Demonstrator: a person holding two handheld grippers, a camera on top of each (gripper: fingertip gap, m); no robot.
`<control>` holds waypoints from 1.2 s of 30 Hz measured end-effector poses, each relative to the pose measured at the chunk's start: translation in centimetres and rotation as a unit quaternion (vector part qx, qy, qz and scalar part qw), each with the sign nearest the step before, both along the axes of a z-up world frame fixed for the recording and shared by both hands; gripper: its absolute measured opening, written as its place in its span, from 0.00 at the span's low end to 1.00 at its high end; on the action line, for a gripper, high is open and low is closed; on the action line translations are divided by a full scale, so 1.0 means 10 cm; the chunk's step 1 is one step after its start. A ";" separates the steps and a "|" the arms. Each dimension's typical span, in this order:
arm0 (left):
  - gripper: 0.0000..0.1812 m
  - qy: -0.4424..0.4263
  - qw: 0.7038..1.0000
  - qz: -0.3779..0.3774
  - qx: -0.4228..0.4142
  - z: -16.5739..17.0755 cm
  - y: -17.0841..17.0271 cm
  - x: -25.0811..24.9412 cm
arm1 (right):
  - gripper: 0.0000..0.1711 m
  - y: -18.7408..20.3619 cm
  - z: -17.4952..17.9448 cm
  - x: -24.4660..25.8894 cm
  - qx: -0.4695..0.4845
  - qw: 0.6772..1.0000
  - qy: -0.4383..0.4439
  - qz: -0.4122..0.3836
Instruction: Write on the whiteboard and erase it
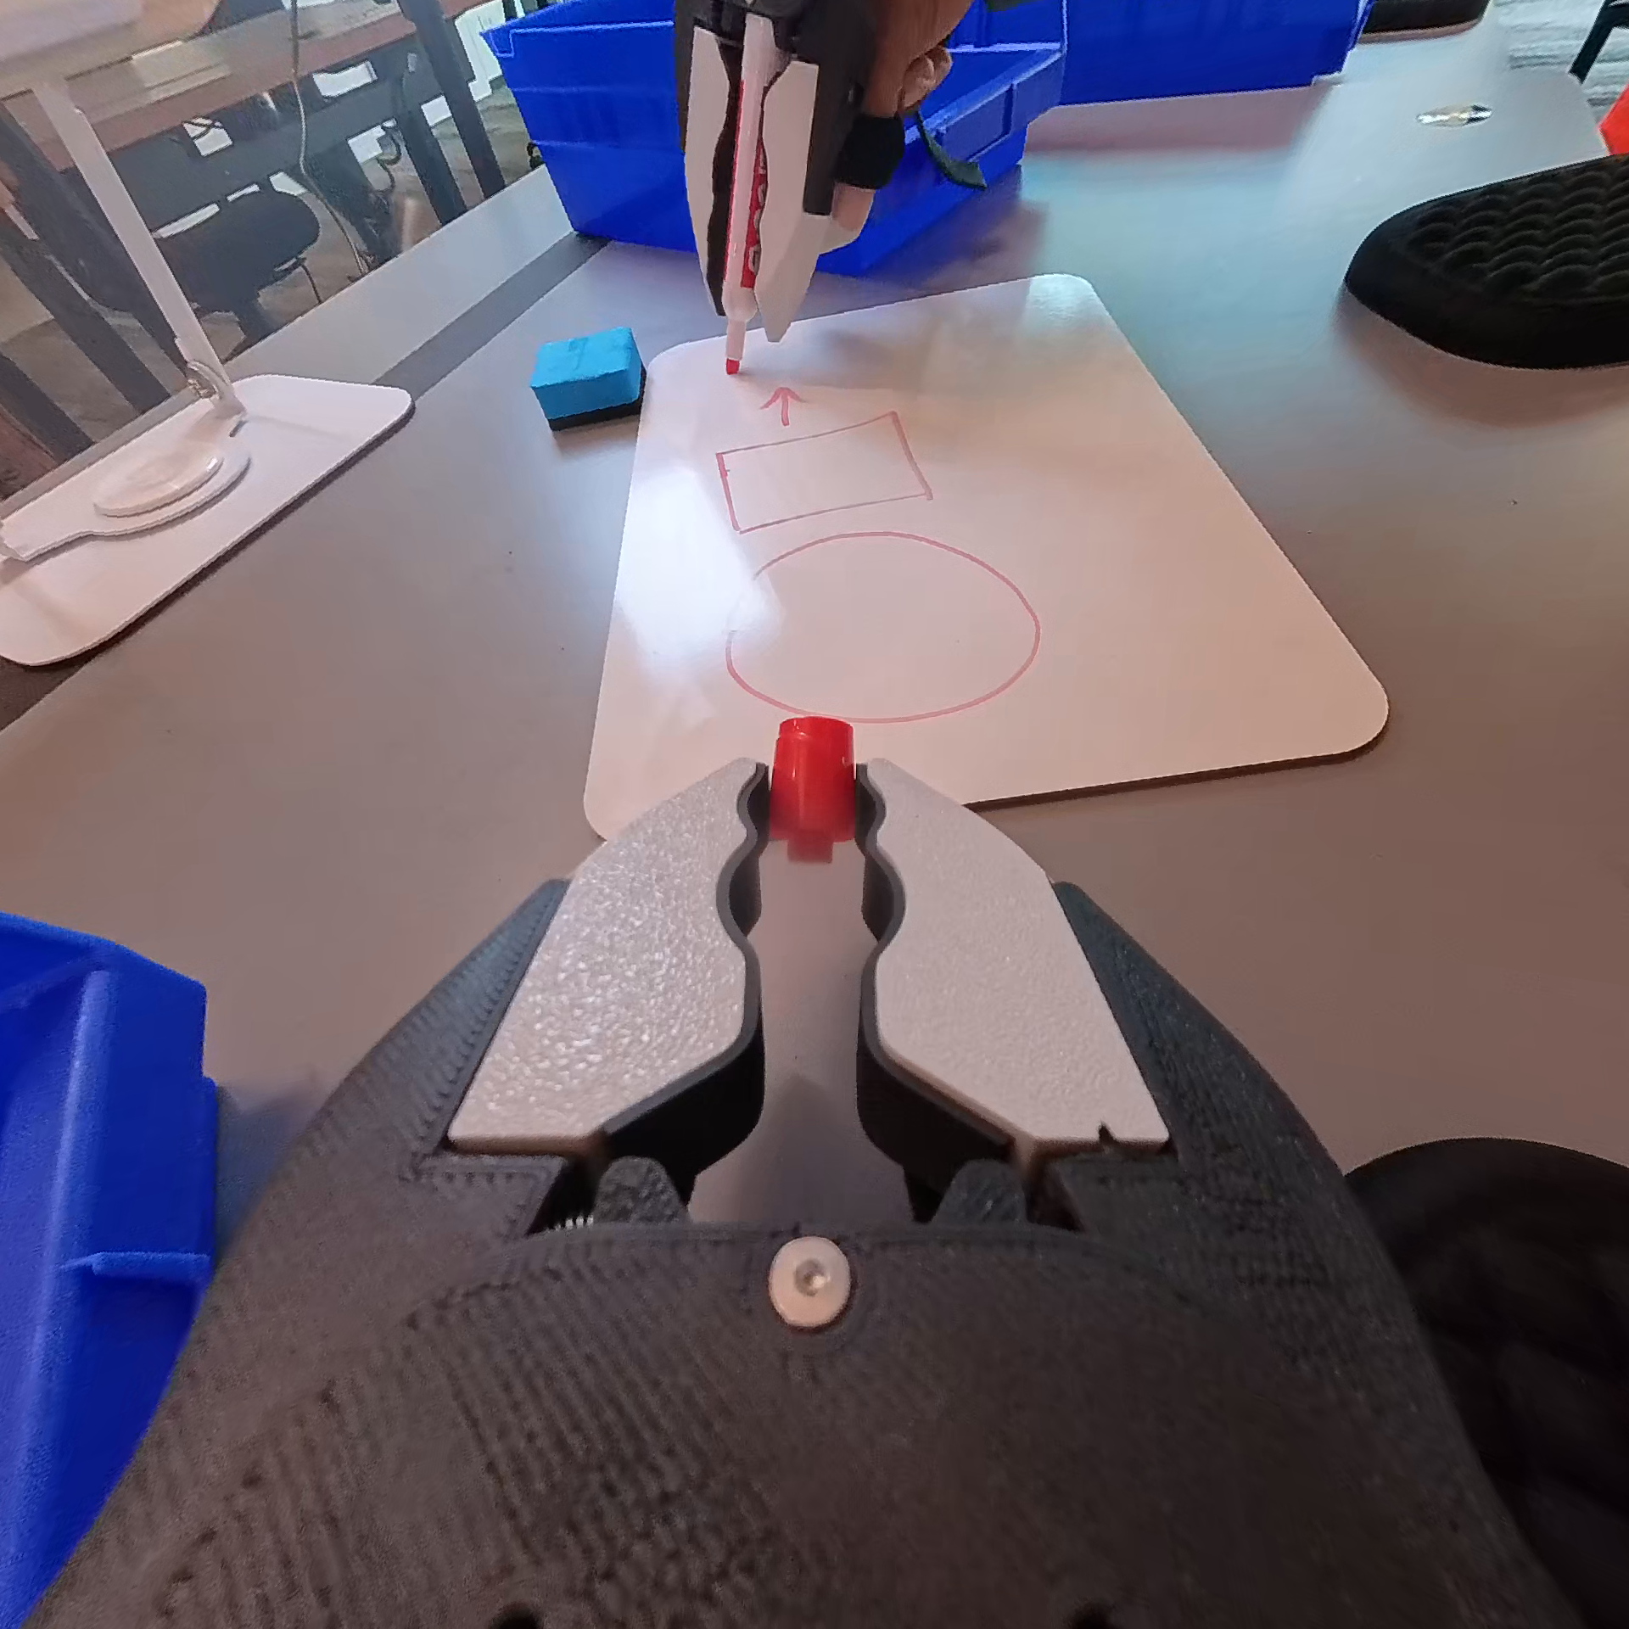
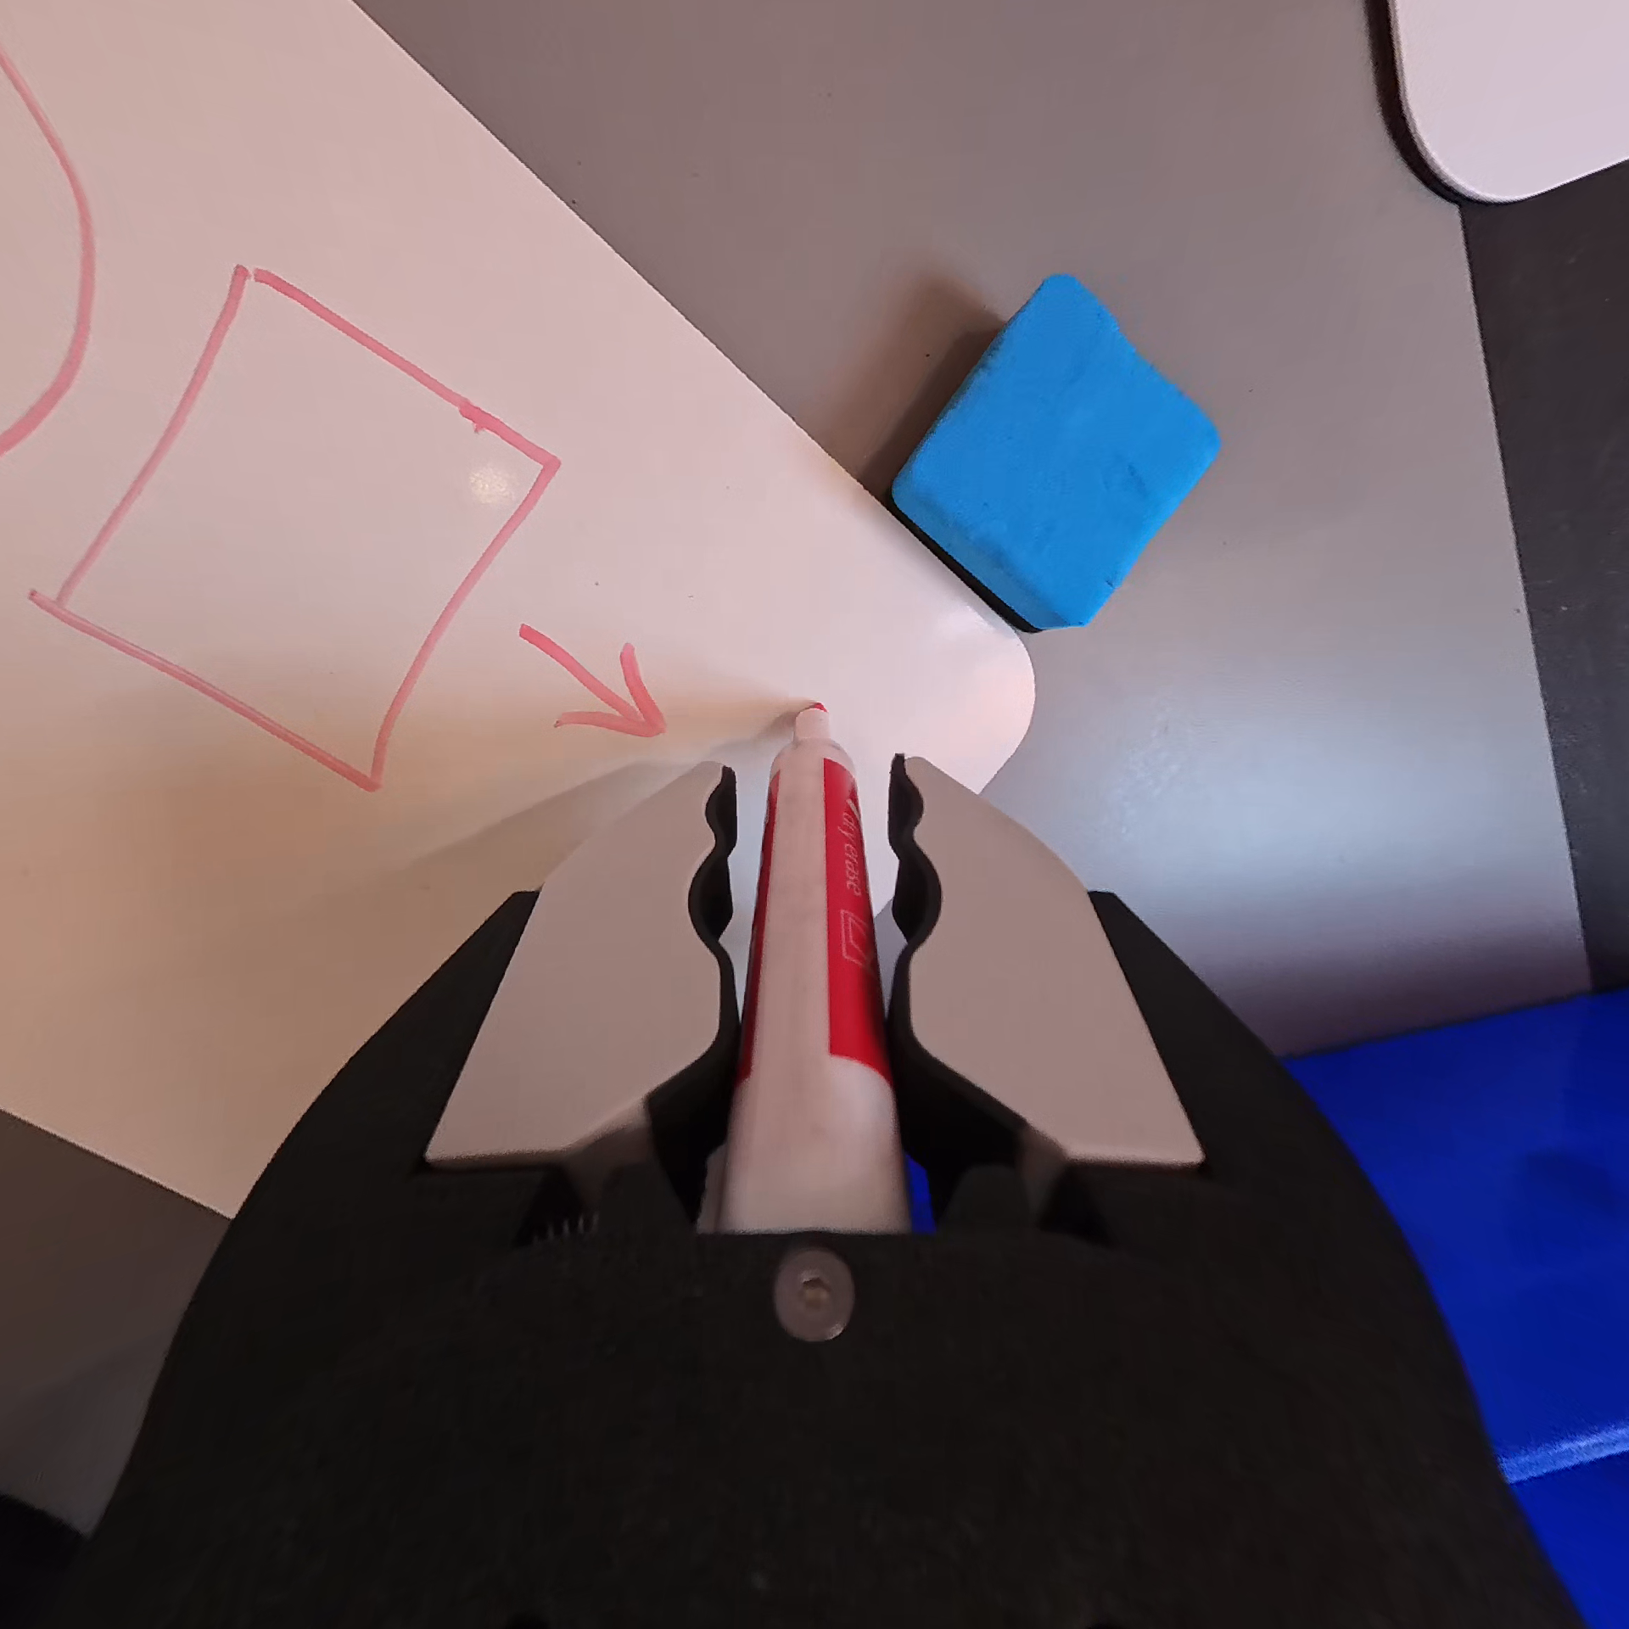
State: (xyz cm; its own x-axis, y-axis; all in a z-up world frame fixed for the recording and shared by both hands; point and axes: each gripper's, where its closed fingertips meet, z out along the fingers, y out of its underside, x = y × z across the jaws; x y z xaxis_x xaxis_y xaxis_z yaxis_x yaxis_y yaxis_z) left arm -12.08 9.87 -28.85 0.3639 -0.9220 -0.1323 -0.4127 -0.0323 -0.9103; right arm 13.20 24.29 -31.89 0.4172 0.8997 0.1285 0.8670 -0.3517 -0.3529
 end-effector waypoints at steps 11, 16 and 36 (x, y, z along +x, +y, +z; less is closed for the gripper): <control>0.10 0.002 1.000 -0.003 0.000 -0.01 -0.01 0.01 | 0.20 -0.62 0.00 -0.01 -0.054 0.998 -0.002 0.034; 0.10 0.003 1.000 -0.003 0.003 0.00 -0.02 0.01 | 0.20 -0.62 0.00 0.02 -0.040 0.999 -0.012 0.027; 0.10 0.003 1.000 -0.004 0.005 0.01 -0.03 0.02 | 0.20 -0.26 0.01 0.34 0.007 0.997 -0.072 -0.028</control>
State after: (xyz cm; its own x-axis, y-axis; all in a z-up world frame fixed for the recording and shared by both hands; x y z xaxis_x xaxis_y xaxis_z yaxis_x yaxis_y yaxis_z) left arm -11.91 9.61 -28.76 0.3561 -0.9233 -0.1441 -0.4190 -0.0199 -0.9078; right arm 16.61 21.69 -31.80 0.4427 0.8735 0.2027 0.8883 -0.3963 -0.2323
